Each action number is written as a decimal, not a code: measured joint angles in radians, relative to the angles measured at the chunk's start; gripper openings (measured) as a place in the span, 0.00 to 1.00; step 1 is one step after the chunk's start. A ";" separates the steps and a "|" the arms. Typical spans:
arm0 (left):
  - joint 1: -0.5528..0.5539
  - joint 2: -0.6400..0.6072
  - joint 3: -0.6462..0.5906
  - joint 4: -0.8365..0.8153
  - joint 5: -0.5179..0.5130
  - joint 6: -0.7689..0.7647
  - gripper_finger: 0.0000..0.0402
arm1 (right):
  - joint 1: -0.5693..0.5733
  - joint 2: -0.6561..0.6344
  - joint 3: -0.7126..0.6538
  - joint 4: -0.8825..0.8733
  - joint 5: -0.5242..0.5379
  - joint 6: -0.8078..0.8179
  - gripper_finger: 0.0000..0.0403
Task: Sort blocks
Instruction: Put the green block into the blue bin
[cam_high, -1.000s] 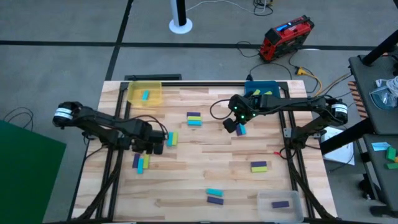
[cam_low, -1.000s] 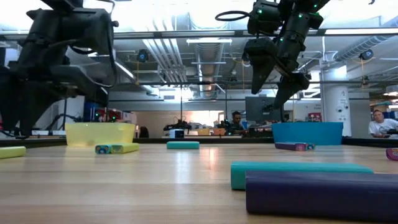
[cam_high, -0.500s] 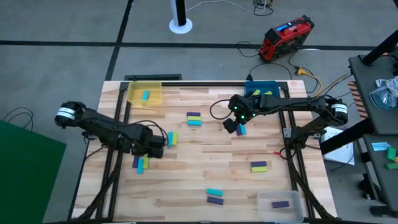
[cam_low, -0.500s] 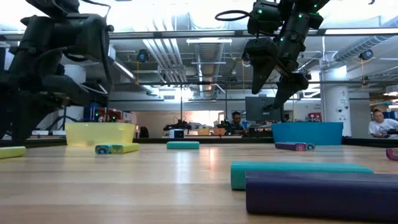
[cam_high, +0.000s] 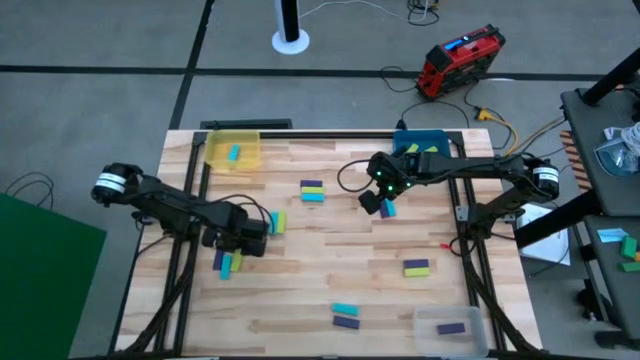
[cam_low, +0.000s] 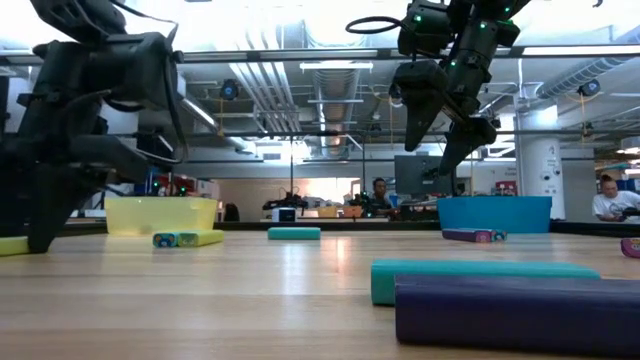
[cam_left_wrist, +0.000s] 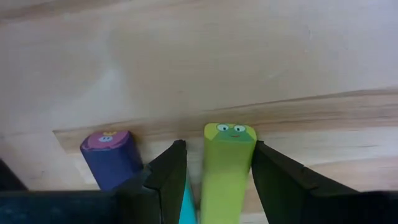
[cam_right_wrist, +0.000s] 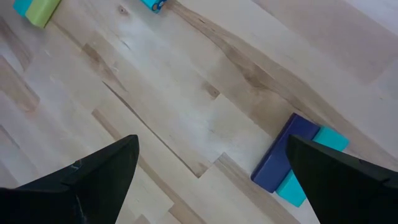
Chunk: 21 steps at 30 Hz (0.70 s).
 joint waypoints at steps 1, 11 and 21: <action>0.000 0.008 0.002 0.004 0.000 0.012 0.39 | 0.000 0.000 0.000 0.000 0.000 0.000 0.99; 0.000 0.075 0.025 0.006 0.004 0.092 0.37 | 0.000 0.000 0.000 0.000 0.000 0.000 0.99; 0.000 0.066 0.043 0.003 0.000 0.137 0.17 | 0.000 0.000 0.000 0.000 0.001 -0.002 0.99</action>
